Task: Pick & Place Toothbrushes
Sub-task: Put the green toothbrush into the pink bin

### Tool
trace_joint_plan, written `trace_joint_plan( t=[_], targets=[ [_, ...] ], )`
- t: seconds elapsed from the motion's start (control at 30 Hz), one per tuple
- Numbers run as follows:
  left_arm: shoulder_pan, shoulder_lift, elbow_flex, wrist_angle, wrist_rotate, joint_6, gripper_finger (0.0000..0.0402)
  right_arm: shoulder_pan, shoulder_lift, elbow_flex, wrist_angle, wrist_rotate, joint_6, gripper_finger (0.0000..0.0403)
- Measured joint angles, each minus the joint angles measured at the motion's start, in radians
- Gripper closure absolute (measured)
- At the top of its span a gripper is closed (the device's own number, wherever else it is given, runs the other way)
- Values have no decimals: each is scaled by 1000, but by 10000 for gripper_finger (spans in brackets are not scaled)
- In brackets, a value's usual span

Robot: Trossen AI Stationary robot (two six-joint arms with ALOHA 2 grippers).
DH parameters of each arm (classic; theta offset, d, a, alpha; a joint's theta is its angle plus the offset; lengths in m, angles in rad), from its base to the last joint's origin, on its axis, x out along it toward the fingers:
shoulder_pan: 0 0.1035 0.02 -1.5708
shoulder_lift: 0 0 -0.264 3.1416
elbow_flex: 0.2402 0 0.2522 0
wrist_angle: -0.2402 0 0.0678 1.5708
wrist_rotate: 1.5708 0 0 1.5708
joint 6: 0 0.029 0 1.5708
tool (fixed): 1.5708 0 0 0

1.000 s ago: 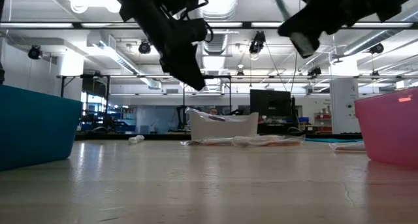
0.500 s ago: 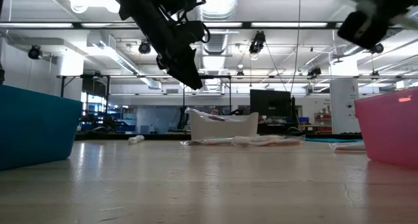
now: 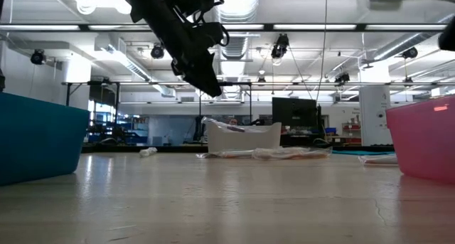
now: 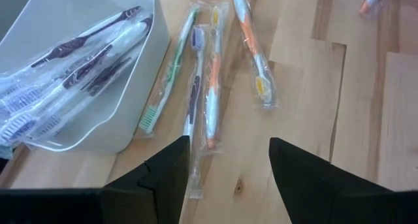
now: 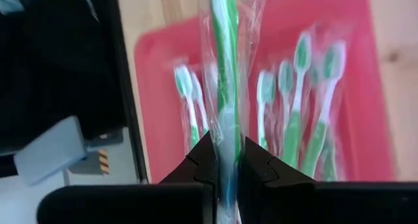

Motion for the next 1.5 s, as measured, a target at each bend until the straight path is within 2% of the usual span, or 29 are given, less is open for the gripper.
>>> trace_joint_plan(
  t=[0.37, 0.67, 0.9, 1.17, 1.5],
  targets=[
    [0, 0, 0, 18, 0, 7, 188, 116, 145, -1, -48, -24, 75, 382],
    [0, 1, 0, 29, 0, -12, 188, 123, 245, -8, -48, -29, 59, 382],
    [0, 1, 0, 38, 0, -12, 188, 136, 328, -15, -49, -127, 29, 382],
    [0, 1, 0, 39, 0, -12, 188, 187, 394, -16, -79, -136, 6, 380],
    [0, 1, 0, 49, 0, -13, 188, 190, 405, -16, -106, -143, 2, 331]
  ],
)
